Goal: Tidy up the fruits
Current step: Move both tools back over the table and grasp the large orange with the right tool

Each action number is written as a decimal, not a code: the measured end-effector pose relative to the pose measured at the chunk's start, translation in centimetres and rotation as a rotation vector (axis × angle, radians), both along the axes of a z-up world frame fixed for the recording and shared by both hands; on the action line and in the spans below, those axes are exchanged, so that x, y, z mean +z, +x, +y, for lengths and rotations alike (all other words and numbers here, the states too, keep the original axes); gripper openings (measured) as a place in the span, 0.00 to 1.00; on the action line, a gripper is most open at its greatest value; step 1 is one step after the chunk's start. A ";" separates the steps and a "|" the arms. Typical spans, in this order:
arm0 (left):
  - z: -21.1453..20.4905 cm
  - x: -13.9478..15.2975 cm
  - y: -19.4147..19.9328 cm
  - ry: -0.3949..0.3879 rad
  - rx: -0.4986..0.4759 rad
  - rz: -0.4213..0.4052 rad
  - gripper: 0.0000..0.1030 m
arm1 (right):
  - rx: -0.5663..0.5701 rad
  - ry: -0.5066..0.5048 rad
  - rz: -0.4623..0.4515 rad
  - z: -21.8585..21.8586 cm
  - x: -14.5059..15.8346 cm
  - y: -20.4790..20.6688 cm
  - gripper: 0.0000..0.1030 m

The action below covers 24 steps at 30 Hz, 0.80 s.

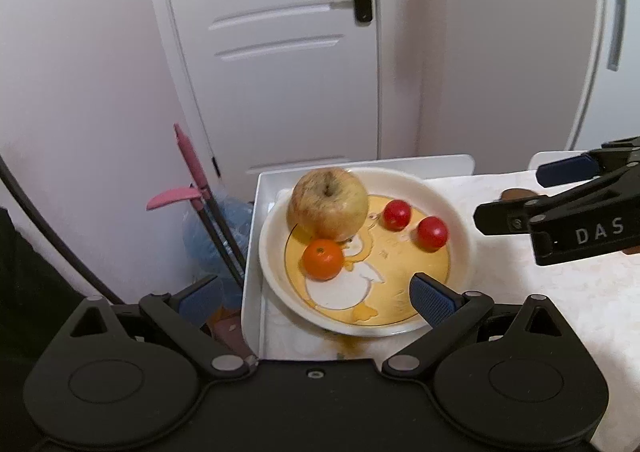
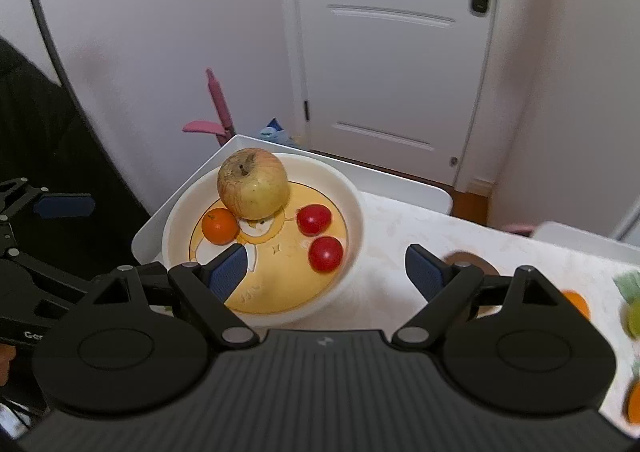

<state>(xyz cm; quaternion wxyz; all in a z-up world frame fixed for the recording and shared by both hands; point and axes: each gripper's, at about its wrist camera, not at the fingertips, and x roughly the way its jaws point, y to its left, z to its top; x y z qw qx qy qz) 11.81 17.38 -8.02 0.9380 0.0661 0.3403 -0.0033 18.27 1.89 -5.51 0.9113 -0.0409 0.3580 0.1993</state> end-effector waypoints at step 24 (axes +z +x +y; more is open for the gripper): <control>-11.1 4.0 -4.1 -0.029 -0.102 -0.096 0.99 | -0.264 0.019 -0.043 -17.0 2.4 -8.5 0.98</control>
